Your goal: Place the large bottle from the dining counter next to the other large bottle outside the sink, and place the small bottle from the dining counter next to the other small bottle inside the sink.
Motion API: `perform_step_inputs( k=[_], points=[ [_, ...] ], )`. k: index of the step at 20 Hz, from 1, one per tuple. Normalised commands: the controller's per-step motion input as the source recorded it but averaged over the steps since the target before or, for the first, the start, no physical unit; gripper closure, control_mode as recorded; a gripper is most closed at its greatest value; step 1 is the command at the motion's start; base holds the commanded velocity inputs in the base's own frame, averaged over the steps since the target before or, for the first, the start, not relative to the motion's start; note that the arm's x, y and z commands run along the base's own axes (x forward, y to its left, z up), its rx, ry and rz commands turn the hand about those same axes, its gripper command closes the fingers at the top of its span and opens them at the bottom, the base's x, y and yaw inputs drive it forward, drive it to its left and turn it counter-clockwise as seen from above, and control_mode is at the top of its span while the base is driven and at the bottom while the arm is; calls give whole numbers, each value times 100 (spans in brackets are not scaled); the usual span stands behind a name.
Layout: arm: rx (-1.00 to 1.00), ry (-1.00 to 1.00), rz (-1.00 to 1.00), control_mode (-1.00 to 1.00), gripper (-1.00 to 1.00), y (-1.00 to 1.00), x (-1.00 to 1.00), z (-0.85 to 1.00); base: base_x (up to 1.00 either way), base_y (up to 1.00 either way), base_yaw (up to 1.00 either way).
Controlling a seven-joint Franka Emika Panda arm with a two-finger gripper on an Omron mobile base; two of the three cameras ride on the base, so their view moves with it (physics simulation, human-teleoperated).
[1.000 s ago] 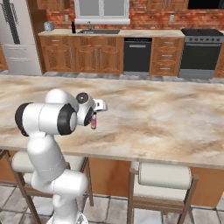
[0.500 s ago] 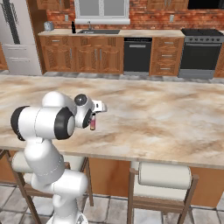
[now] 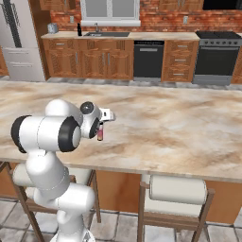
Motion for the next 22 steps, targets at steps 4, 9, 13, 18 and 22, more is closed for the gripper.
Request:
perform_step_inputs(
  k=[4, 9, 13, 18, 22],
  points=[
    [1, 0, 0, -100, 100, 0, -1, 0, 0, 0, 0],
    [0, 0, 0, 100, 100, 0, 0, 0, -31, 0, 0],
    [0, 0, 0, 100, 100, 0, 0, 0, -60, 0, 1],
    [0, 0, 0, 100, 100, 0, 0, 0, -55, 0, 1],
    [0, 0, 0, 100, 100, 0, 0, 0, -12, -9, 0]
  ],
)
